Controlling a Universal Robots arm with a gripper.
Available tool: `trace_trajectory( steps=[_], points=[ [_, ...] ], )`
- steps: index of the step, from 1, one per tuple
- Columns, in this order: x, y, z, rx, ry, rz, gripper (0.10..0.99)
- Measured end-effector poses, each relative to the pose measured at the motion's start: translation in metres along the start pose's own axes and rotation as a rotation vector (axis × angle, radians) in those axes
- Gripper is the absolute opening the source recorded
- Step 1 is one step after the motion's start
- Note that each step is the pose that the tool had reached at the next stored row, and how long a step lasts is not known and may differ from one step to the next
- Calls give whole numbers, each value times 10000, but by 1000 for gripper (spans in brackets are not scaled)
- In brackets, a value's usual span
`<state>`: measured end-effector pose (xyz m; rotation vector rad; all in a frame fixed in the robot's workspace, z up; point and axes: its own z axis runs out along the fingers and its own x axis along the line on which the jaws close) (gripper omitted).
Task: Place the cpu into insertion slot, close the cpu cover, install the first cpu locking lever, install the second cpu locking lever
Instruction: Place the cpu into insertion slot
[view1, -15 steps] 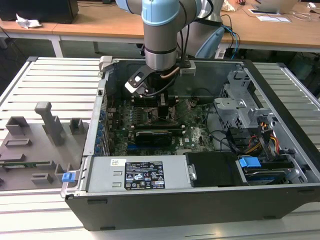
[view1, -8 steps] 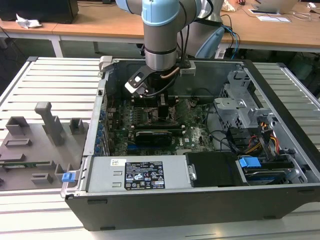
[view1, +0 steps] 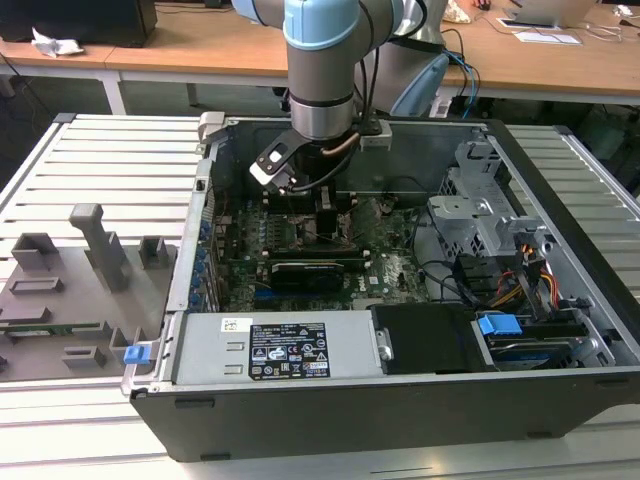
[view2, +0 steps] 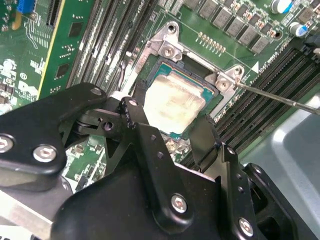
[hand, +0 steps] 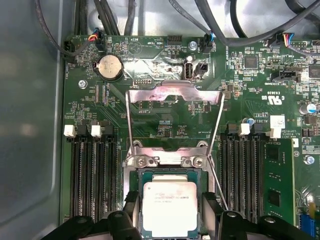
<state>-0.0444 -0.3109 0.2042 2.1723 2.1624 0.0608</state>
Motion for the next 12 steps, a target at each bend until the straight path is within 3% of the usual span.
trace_trajectory(
  steps=[2, 4, 5, 7, 8, 10, 12],
  points=[
    [0, 4, -22, 11, 0, -2, 612],
    [-1, 19, -28, 93, -5, -3, 467],
    [-1, 20, -30, 111, -5, -2, 349],
    [-1, 25, -34, 149, -3, -4, 227],
    [-1, 26, -34, 159, -3, -4, 227],
    [-1, 26, -37, 172, -5, -4, 106],
    [-1, 27, -43, 178, -5, -5, 106]
  ],
)
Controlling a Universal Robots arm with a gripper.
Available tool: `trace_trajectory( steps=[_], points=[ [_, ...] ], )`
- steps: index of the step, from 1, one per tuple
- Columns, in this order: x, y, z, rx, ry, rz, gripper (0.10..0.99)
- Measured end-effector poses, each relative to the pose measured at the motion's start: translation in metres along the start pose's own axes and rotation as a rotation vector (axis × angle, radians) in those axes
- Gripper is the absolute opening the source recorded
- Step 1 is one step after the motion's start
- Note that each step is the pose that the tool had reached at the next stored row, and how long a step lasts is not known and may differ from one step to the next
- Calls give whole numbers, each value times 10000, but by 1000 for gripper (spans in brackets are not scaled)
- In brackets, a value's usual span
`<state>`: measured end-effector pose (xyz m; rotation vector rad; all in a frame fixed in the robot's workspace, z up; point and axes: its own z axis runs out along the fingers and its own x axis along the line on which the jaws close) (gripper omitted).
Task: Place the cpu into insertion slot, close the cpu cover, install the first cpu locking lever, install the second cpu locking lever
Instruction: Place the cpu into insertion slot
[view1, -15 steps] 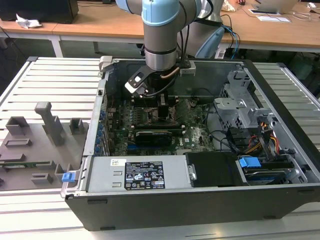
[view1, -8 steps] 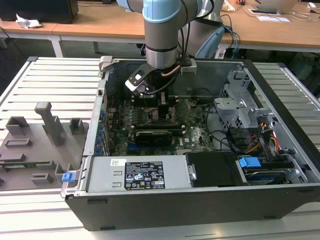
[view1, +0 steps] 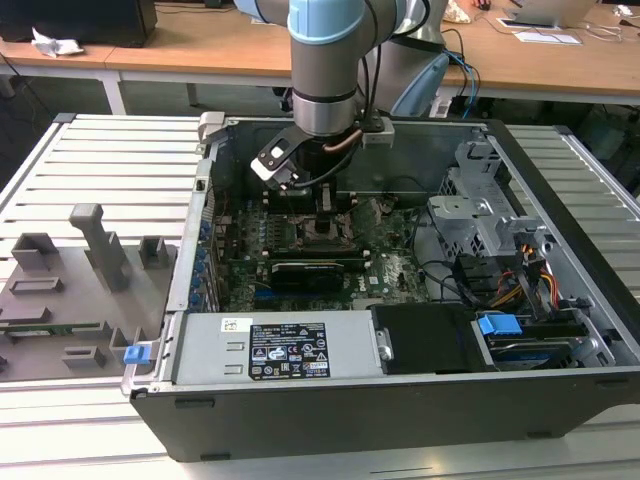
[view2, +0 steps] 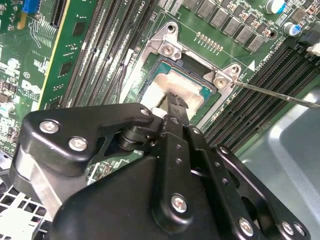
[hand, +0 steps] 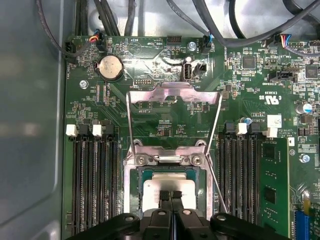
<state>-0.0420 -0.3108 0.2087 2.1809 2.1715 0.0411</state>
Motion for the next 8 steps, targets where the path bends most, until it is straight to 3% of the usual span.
trace_trajectory(
  steps=[8],
  points=[
    [-1, 3, -43, 29, -1, -1, 106]
  ],
)
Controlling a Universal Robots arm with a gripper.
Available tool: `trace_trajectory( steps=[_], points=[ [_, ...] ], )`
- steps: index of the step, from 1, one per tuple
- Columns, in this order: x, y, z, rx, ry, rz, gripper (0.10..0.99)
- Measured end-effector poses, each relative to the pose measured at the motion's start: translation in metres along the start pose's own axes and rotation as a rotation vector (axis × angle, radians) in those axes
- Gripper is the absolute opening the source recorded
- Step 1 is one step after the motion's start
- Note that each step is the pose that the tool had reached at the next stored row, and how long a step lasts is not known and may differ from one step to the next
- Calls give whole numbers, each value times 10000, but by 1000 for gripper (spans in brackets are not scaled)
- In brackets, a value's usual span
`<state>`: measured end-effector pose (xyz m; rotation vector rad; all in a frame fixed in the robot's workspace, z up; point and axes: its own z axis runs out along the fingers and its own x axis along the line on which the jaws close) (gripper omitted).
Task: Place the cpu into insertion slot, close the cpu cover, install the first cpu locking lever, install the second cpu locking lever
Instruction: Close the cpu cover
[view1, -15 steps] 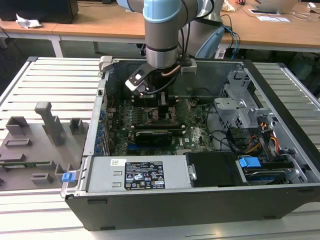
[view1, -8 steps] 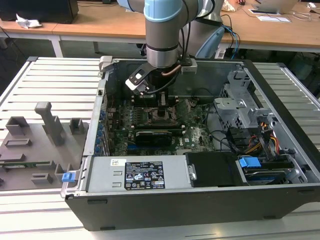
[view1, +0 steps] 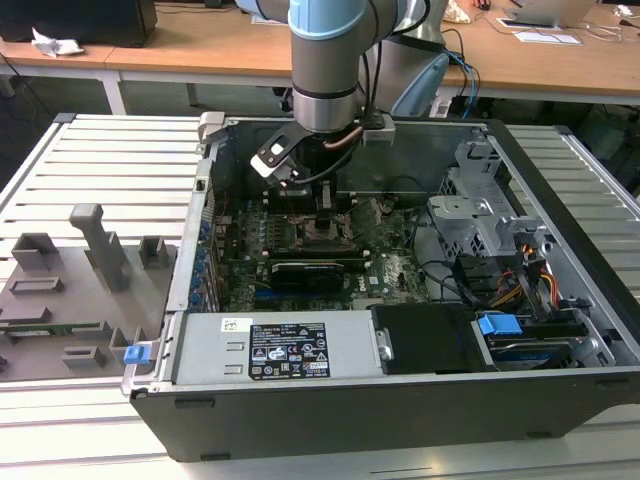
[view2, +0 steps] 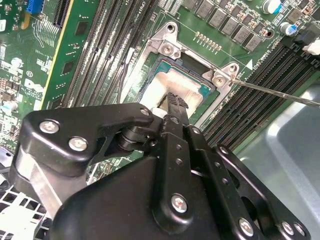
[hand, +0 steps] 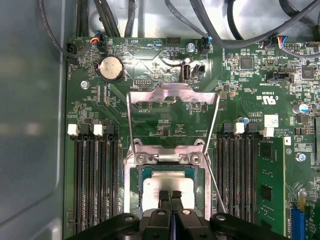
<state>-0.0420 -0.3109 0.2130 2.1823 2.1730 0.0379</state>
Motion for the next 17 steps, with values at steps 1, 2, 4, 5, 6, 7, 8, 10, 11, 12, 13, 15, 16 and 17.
trace_trajectory(
  steps=[1, 2, 4, 5, 6, 7, 8, 10, 11, 12, 13, 15, 16, 17],
  points=[
    [0, 1, -4, -1, 2, 0, 106],
    [0, 1, -9, 1, 1, 0, 106],
    [-1, 2, -30, 4, 0, 0, 106],
    [-1, 2, -33, 3, 1, 0, 106],
    [-1, 3, -37, 3, 2, 0, 106],
    [0, 3, -38, 1, 4, 0, 106],
    [-1, 3, -40, 3, 2, 0, 106],
    [-1, 3, -45, 4, 1, -1, 106],
    [-1, 3, -49, 4, 0, 0, 106],
    [-1, 3, -51, 4, 0, 0, 106],
    [-2, 3, -57, 4, 1, 0, 106],
    [-2, 4, -73, 6, 0, -1, 106],
    [-2, 5, -80, 7, 0, 0, 106],
    [-2, 6, -95, 6, 1, 0, 106]
  ],
)
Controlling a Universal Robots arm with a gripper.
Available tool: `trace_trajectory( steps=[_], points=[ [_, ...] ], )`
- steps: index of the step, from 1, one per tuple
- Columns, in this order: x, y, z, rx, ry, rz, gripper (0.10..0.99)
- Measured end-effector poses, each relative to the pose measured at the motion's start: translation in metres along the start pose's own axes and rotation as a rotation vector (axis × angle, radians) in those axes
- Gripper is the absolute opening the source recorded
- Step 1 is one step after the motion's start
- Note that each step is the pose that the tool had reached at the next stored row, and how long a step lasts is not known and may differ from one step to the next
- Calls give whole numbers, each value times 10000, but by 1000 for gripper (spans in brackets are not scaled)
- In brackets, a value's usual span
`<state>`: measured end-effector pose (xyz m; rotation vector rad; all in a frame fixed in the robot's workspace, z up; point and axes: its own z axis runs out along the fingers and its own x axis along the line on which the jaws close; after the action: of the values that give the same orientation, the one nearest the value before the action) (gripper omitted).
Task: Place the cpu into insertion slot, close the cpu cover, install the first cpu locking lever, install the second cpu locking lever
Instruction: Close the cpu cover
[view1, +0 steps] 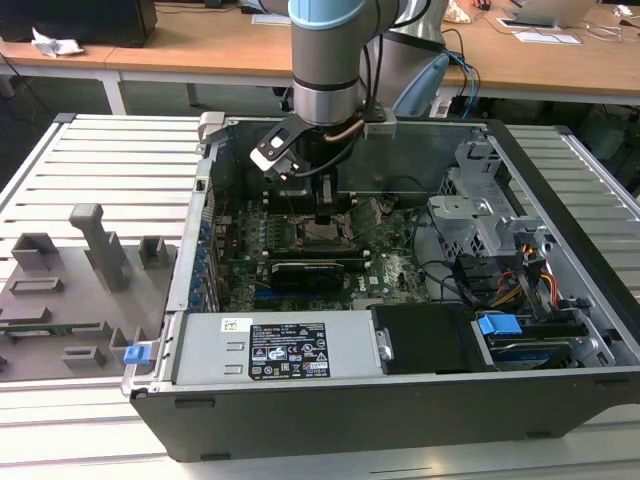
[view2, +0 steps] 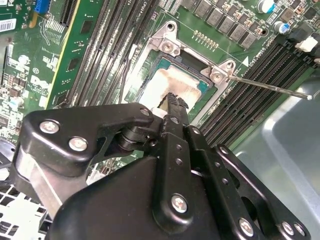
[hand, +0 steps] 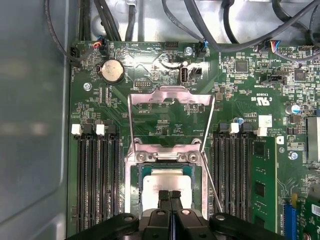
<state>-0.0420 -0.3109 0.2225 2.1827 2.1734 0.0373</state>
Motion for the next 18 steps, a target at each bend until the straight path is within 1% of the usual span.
trace_trajectory(
  steps=[3, 7, 10, 11, 12, 13, 14, 18],
  points=[
    [-2, 4, -58, 0, 0, 0, 106],
    [-4, 10, -162, 2, -2, -1, 106],
    [-12, 17, -283, 2, -1, -2, 106],
    [-44, 17, -282, 1, -1, -1, 106],
    [-53, 21, -282, 1, -1, 0, 106],
    [-53, 56, -280, 6, -2, -1, 106],
    [-53, 71, -279, 8, -2, 0, 106],
    [-54, 74, -307, 8, -2, 0, 106]
  ],
)
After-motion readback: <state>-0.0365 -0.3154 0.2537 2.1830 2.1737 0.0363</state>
